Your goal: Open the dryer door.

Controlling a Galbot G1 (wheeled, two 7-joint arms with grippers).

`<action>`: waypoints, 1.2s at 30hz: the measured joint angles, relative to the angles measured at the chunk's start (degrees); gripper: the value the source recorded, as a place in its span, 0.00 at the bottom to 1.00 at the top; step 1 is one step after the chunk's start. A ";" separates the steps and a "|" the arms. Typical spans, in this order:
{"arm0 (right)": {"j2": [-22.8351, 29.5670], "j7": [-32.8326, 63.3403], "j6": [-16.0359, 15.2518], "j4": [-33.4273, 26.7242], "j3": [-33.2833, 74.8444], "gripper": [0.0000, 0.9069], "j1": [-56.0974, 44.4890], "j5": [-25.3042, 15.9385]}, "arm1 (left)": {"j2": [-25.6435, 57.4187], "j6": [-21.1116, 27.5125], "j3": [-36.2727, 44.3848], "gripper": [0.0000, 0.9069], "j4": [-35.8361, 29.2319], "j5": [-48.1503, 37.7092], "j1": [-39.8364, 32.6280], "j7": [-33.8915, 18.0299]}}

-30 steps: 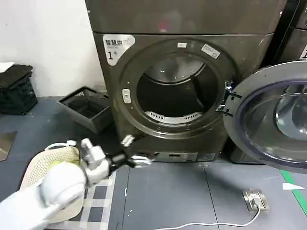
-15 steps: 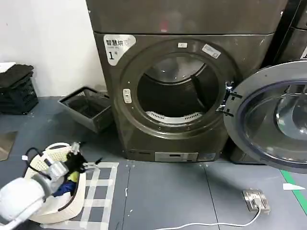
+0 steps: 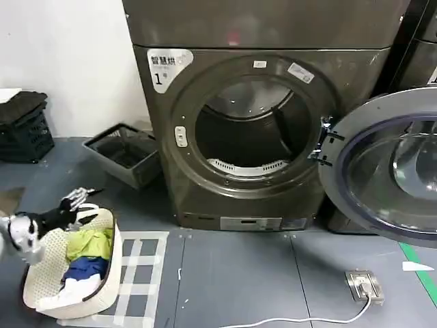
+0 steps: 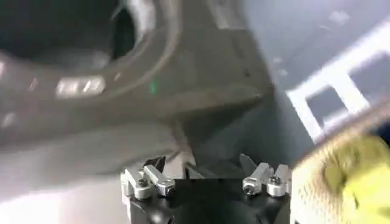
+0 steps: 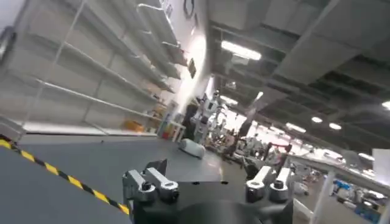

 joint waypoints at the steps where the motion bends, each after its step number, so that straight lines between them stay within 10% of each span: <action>1: 0.12 -0.04 0.00 0.21 -0.25 1.00 0.17 0.16 | 0.15 -3.20 -0.24 1.00 0.86 2.59 -0.08 0.47; 6: 0.83 -0.08 0.07 1.29 -1.51 1.00 0.74 0.14 | -0.23 -17.80 -1.84 1.00 4.87 16.74 -0.20 4.13; 12: 1.22 -0.07 0.14 2.05 -2.36 1.00 1.13 0.02 | -0.48 -23.92 -1.44 1.00 7.21 30.43 -1.16 4.92; 36: 2.58 1.50 4.06 1.77 -3.01 1.00 1.30 1.24 | -3.44 -24.01 3.52 1.00 5.57 34.99 -0.04 9.45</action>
